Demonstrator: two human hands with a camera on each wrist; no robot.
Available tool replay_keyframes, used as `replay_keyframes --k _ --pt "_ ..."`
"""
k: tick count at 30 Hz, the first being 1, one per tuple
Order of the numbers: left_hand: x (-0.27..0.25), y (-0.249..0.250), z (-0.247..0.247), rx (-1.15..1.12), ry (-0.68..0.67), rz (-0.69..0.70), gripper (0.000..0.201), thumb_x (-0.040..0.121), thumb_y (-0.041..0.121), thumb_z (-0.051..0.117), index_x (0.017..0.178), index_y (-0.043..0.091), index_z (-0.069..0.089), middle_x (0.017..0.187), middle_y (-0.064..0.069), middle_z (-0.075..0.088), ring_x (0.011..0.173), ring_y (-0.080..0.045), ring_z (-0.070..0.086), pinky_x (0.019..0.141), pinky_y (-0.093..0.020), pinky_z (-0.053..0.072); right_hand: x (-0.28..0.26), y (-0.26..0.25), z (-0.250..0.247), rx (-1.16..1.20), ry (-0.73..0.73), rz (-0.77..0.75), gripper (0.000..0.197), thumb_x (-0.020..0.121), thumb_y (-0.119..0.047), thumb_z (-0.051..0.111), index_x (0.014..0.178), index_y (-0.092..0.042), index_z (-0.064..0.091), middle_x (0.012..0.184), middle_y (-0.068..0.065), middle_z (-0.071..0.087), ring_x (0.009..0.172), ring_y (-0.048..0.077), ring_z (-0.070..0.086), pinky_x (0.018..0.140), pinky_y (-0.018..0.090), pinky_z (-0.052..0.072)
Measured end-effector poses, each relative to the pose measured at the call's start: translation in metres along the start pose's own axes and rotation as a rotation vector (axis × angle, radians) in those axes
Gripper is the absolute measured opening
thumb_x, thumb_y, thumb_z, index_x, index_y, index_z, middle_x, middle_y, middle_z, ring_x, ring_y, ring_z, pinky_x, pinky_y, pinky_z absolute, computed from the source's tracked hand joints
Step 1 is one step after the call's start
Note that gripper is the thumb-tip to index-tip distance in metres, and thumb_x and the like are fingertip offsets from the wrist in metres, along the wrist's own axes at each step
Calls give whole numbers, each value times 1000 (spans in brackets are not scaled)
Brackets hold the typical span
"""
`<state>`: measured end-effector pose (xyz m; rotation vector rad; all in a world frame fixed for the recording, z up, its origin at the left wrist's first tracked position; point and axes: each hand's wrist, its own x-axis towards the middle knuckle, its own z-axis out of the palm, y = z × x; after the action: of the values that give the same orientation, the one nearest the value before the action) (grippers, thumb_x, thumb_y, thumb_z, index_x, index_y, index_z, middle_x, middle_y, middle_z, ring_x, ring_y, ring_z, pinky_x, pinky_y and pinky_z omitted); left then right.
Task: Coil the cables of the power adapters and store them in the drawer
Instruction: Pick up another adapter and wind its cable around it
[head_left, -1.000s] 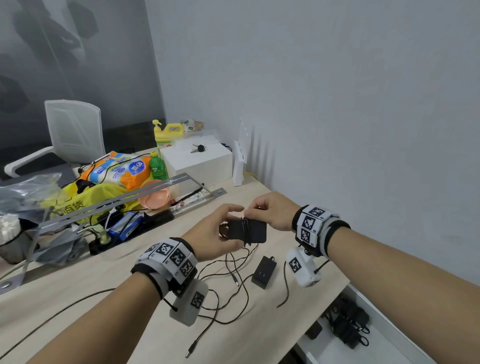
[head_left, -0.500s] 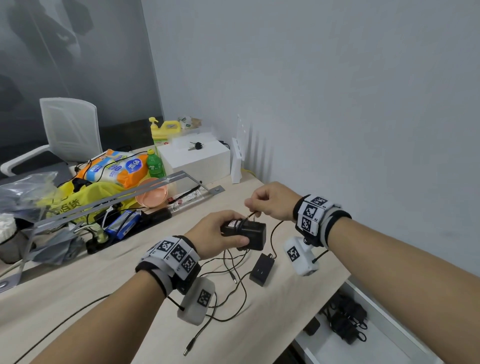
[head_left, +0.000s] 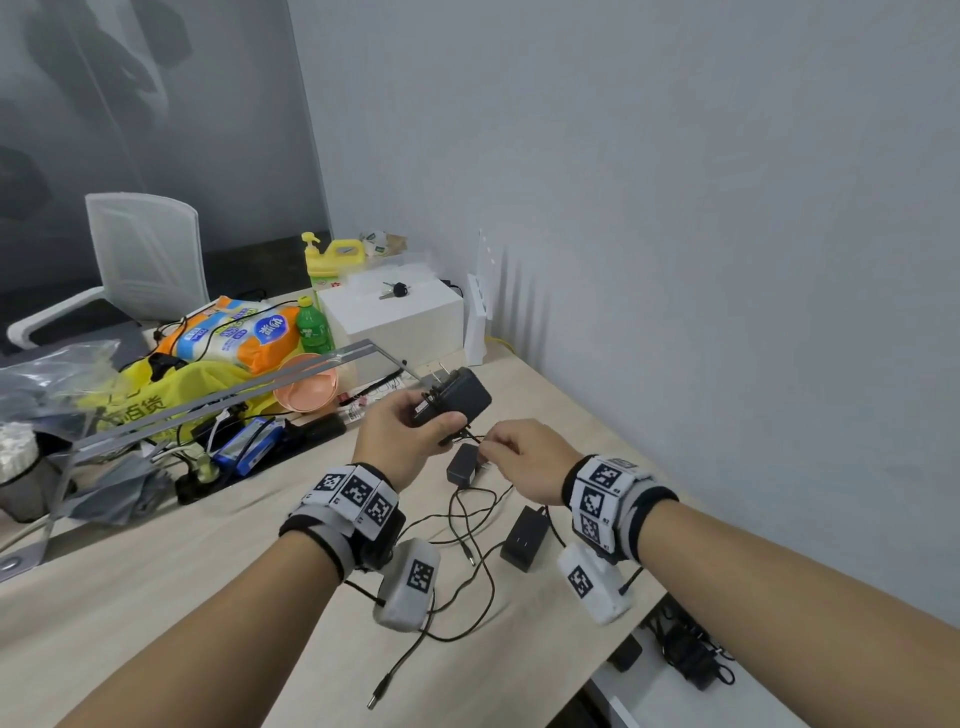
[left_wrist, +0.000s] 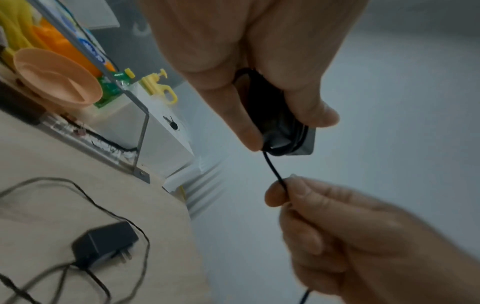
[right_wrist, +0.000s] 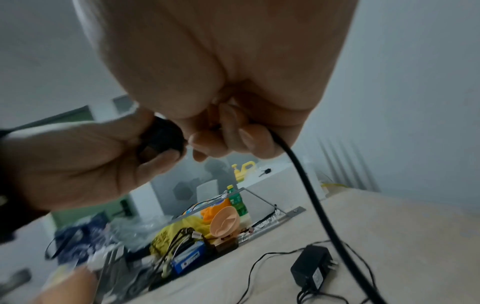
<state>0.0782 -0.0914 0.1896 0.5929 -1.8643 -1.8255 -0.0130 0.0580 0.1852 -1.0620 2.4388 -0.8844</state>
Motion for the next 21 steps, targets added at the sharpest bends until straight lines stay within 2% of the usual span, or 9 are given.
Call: replay_keyframes --k 2,4,7,10,14,17,21 --pt "3 -5 -5 272 -1 38 30 69 21 84 91 19 63 81 -3 68 71 -16 66 68 -33 58 -4 -6 -1 -146 -40 -32 20 97 -32 50 91 -21 66 71 -13 53 73 11 52 66 25 37" --pt "4 -8 -8 564 -26 87 42 63 35 87 97 25 63 86 6 65 78 -10 61 70 -29 51 -6 -13 -6 -283 -75 -67 21 95 -38 51 83 -26 63 73 -11 58 74 13 56 67 29 43" --pt "2 -9 -11 774 -115 100 51 59 38 88 103 28 64 89 9 64 83 -10 58 73 -29 49 -4 -25 -22 -411 -47 -119 24 90 -44 56 77 -26 65 71 -7 62 70 14 58 66 31 49" --pt "1 -12 -13 874 -220 99 53 55 39 89 101 30 64 92 7 65 88 -15 59 80 -34 51 1 -32 -43 -409 -67 -160 22 88 -43 63 72 -27 64 66 -8 62 63 6 55 61 27 43" --pt "-3 -7 -7 907 -408 135 46 57 32 88 92 38 58 88 9 64 88 -14 58 79 -33 49 10 -33 -56 -334 -94 -203 20 82 -41 73 72 -25 67 67 -10 64 61 2 55 59 16 39" --pt "-7 -4 -7 830 -505 173 48 61 28 88 95 41 58 91 13 64 89 -8 58 80 -27 48 13 -27 -59 -205 -53 -170 18 80 -34 76 75 -18 69 65 -12 62 56 -4 53 54 5 37" --pt "-8 -4 -12 558 -505 198 48 61 22 89 98 36 63 96 8 68 92 -4 61 85 -23 49 13 -10 -54 34 10 -71 17 84 -26 74 84 -9 74 67 -9 63 53 -5 51 55 8 40"
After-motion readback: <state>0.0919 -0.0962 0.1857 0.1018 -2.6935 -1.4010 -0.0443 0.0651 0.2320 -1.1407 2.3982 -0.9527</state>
